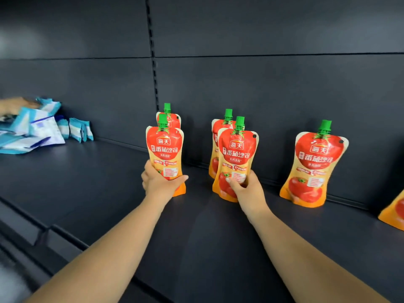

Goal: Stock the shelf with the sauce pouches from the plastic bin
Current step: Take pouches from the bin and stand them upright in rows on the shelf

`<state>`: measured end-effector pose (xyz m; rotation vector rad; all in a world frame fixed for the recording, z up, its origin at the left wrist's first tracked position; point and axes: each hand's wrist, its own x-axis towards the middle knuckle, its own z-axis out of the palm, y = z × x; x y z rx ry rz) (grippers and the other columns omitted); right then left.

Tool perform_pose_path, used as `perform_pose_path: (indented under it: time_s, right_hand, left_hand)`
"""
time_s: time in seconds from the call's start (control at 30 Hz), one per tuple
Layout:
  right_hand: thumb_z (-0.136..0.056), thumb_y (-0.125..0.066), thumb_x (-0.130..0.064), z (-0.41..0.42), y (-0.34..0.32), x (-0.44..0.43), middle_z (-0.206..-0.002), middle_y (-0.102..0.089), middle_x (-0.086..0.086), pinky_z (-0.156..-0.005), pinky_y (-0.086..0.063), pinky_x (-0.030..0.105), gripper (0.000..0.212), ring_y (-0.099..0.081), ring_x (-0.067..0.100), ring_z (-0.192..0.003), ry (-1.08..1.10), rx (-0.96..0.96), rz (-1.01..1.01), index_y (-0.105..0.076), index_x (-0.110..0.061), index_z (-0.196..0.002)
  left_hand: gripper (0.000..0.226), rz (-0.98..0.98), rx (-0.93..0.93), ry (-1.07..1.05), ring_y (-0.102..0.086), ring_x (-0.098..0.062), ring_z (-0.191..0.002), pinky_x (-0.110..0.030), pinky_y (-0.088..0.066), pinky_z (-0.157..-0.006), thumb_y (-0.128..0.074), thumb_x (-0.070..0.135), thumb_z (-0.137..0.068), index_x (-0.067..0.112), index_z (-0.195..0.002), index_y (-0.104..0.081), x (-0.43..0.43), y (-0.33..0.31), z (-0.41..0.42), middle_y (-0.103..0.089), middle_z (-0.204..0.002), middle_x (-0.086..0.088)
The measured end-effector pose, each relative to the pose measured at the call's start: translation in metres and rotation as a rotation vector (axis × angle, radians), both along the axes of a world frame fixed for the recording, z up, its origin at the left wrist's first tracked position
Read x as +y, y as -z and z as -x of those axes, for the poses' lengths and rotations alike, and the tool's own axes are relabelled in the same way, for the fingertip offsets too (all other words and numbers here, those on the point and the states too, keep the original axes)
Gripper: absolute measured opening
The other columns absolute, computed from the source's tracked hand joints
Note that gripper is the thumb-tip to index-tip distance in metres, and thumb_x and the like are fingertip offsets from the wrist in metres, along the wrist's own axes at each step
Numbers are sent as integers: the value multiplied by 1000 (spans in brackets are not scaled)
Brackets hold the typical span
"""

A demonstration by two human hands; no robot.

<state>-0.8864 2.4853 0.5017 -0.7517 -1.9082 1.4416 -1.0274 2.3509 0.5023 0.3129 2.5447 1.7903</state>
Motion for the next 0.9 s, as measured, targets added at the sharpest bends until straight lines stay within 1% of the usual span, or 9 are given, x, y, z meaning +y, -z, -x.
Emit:
perform_pose_path:
  time_s: [0.13,0.23,0.3,0.4,0.47,0.6,0.73,0.8,0.9]
  right_hand:
    - [-85,-65,-21,11,-1,1,-124,-54,0,-90,-42,26,50,-51,17,-117,-10,-38,-12,-42,-16,-129]
    - [-81,-69,-13,11,0,5,-124,-50,-2,-90,-40,24,60,-47,14,-118,-45,-106,-61,-37,-17,-131]
    - [-80,-69,-14,12,-1,8,-121,-48,-4,-87,-38,22,61,-46,12,-117,-62,-136,-85,-36,-17,-132]
    - [-80,-70,-17,17,-2,13,-122,-52,-3,-87,-38,21,60,-48,13,-116,-61,-170,-122,-38,-17,-131]
    - [-80,-70,-19,21,-2,16,-125,-53,-2,-88,-39,21,58,-50,14,-117,-52,-183,-145,-40,-17,-130]
    - [-81,-69,-23,30,-2,20,-126,-54,-4,-87,-39,20,60,-51,12,-116,-60,-203,-159,-39,-19,-132]
    - [-81,-69,-25,38,0,28,-125,-55,-6,-87,-39,19,59,-51,11,-116,-30,-208,-173,-40,-21,-132]
    - [-81,-69,-26,40,-1,33,-124,-55,-7,-86,-39,19,58,-51,10,-115,-17,-203,-157,-40,-21,-131]
    - [-80,-70,-26,42,-1,38,-115,-54,-10,-85,-39,17,57,-48,4,-105,-34,-201,-147,-42,-21,-130]
  left_hand:
    - [94,53,14,7,-30,-29,-132,-46,-36,-105,-79,31,-68,23,-139,-19,6,-3,16,-20,-141,-8]
    - [83,54,-7,22,-33,-28,-128,-45,-38,-104,-78,30,-68,27,-134,-27,2,-2,37,-25,-136,-8]
    - [80,64,7,50,-36,-29,-127,-45,-37,-104,-78,29,-68,28,-132,-30,0,-4,48,-28,-134,-9]
    - [80,17,24,54,-39,-28,-125,-45,-37,-102,-79,23,-69,24,-134,-32,4,-7,60,-32,-135,-9]
    - [80,-33,34,54,-41,-26,-124,-44,-40,-99,-80,21,-68,20,-133,-33,8,-5,68,-38,-133,-9]
    - [79,-121,18,130,-47,-20,-119,-40,-44,-94,-79,17,-69,17,-133,-32,20,-1,83,-47,-128,-4]
    - [80,-117,-16,214,-47,-18,-116,-42,-44,-96,-77,18,-72,20,-136,-29,36,0,99,-47,-129,-2]
    - [82,-104,-30,244,-47,-19,-118,-44,-44,-99,-77,20,-71,22,-136,-28,43,1,105,-48,-129,-1]
    - [84,-85,-29,271,-47,-21,-121,-47,-43,-100,-78,22,-70,23,-137,-28,51,4,114,-48,-131,-1]
